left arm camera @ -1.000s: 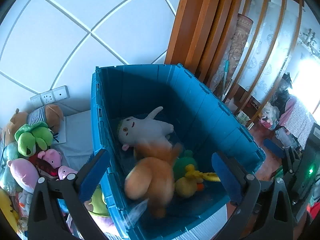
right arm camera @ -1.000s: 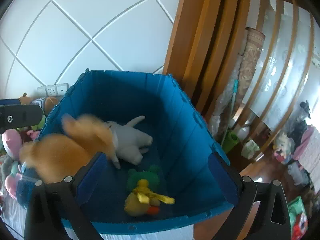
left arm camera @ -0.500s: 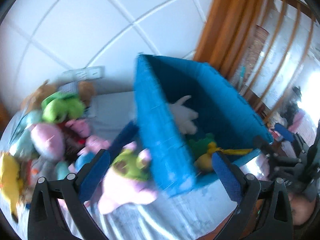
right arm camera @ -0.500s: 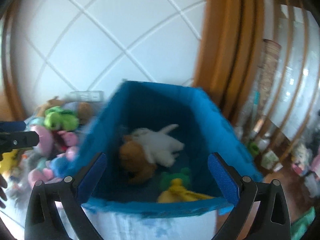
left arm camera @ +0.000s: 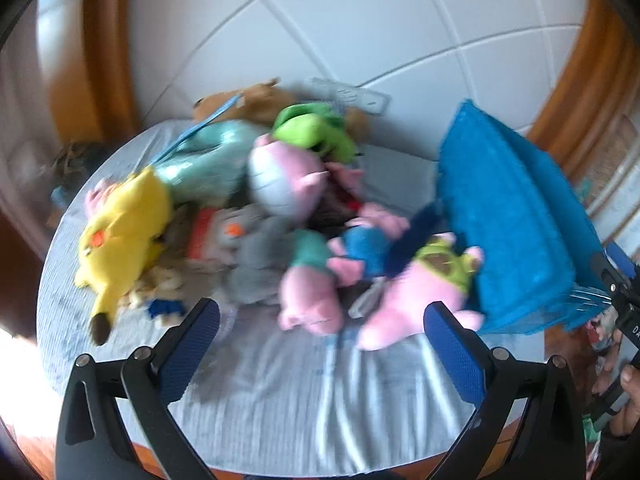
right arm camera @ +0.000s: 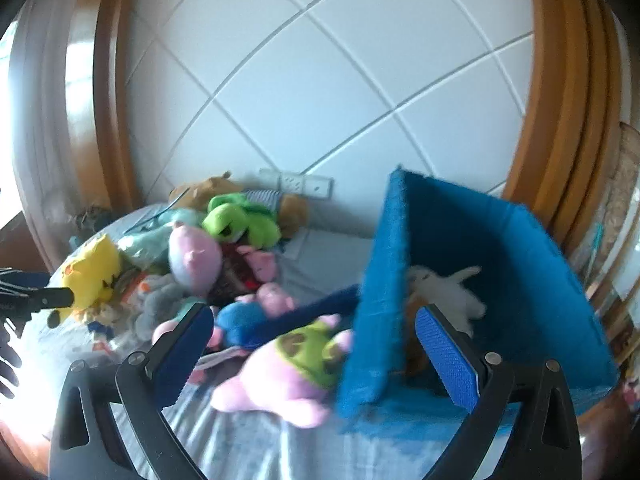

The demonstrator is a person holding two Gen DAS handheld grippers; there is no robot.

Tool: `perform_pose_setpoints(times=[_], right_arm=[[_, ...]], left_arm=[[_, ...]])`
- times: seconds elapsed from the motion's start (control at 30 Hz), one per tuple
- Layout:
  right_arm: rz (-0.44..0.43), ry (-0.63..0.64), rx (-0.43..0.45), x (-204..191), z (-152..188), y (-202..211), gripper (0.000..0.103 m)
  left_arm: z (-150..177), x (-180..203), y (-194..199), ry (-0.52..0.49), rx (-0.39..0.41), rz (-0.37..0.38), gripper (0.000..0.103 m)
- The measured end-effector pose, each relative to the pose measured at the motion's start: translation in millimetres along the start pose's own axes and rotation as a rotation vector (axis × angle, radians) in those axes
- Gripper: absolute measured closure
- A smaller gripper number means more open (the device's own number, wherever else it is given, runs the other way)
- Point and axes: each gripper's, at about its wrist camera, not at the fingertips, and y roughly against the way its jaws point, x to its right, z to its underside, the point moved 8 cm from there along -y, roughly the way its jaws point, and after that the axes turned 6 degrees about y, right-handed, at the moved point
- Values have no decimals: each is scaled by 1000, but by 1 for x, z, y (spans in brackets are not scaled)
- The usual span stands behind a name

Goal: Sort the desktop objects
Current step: 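Move both grippers back toward the remaining plush pile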

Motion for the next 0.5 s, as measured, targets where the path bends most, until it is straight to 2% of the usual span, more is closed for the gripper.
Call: perform_pose_setpoints(times=[0.23, 0.37, 0.5], right_arm=[[4, 14, -107, -68, 24, -47, 1], [3, 16, -185, -102, 45, -81, 1], [-7, 19, -223, -127, 58, -104, 1]], left_arm=[[13, -96, -18, -6, -40, -38, 0], [21, -133, -27, -3, -86, -49, 0], [36, -160, -54, -8, -126, -43, 0]])
